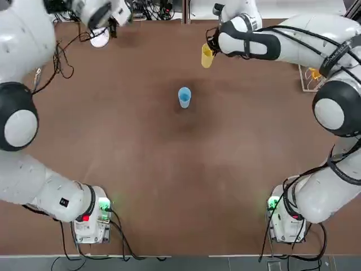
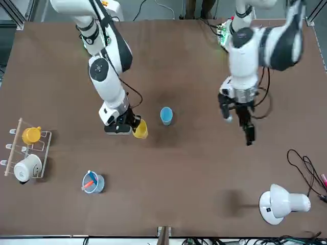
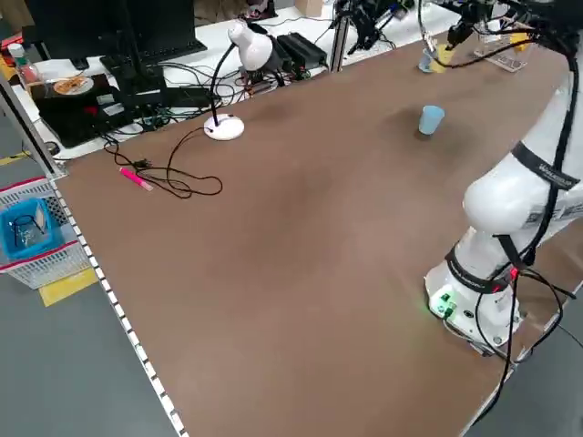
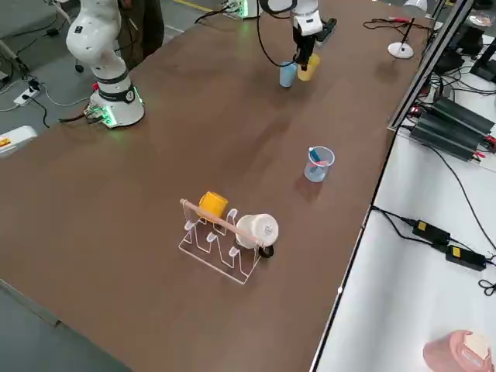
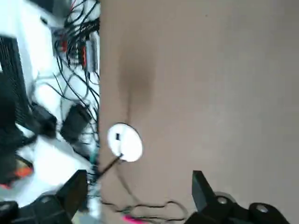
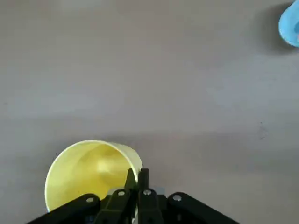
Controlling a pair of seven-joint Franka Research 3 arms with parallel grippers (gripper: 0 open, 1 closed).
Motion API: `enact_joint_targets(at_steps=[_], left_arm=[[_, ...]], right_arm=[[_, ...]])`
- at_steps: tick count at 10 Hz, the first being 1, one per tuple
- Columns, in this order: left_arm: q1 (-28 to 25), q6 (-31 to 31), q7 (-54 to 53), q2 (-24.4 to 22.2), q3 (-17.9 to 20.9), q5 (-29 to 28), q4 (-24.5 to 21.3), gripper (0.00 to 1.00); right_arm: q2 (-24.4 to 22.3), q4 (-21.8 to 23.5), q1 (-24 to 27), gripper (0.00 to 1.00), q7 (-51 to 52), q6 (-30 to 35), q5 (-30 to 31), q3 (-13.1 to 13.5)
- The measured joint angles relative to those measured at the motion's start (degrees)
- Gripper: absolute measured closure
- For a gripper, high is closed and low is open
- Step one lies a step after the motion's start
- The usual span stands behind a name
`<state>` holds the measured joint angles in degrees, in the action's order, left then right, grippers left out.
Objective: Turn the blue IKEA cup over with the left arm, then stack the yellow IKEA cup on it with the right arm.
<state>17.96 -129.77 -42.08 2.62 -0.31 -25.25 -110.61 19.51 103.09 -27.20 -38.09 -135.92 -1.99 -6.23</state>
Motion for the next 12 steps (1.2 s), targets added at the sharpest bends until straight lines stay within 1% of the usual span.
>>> enact_joint_targets(at_steps=[1, 2, 3, 4, 6, 7, 8, 9, 10, 11, 12], left_arm=[[-2.72, 1.30, 0.21, -1.32, 0.04, 6.82, 0.40, 0.01], [-4.69, 4.78, 2.20, -1.92, 0.09, 12.93, 2.02, 0.01], [-6.36, 9.56, 7.27, -1.99, 0.09, 17.55, 4.48, 0.01], [-8.07, 15.12, 14.47, -1.99, 0.14, 20.18, 6.95, 0.01], [-10.76, 26.38, 33.31, -2.00, 0.21, 25.98, 11.49, 0.01], [-11.54, 28.78, 39.28, -1.98, 0.30, 26.96, 12.89, 0.01], [-12.48, 29.38, 41.98, -1.94, 0.52, 27.96, 13.77, 0.01], [-14.43, 29.46, 43.41, -1.92, 0.83, 29.42, 14.87, 0.01], [-17.38, 29.66, 43.57, -1.97, 1.05, 30.16, 16.39, 0.01], [-19.26, 30.70, 43.65, -1.99, 0.95, 30.28, 17.49, 0.01], [-19.48, 31.92, 44.98, -1.97, 0.44, 30.28, 18.26, 0.01]], right_arm=[[0.70, -0.49, -1.11, 0.96, -2.80, 0.00, 0.10, -0.96], [1.20, -0.55, -2.13, 0.96, -5.14, 0.00, 0.28, -1.80], [1.63, -0.56, -2.93, 0.96, -6.92, 0.00, 1.07, -2.48], [2.06, -0.56, -3.34, 0.96, -8.49, -0.01, 2.13, -3.30], [2.80, -0.53, -4.11, 0.96, -10.80, 0.01, 3.69, -4.02], [3.17, -0.50, -4.48, 0.96, -11.09, 0.02, 3.91, -4.15], [3.52, -0.48, -4.94, 0.96, -11.85, 0.03, 4.19, -4.24], [3.79, -0.46, -5.38, 0.96, -12.88, 0.03, 4.69, -4.32], [3.98, -0.43, -5.71, 0.96, -13.99, 0.06, 5.21, -4.59], [4.27, -0.41, -5.93, 0.96, -15.17, 0.07, 5.62, -5.20], [4.53, -0.41, -6.08, 0.96, -16.06, 0.07, 5.90, -5.87]])
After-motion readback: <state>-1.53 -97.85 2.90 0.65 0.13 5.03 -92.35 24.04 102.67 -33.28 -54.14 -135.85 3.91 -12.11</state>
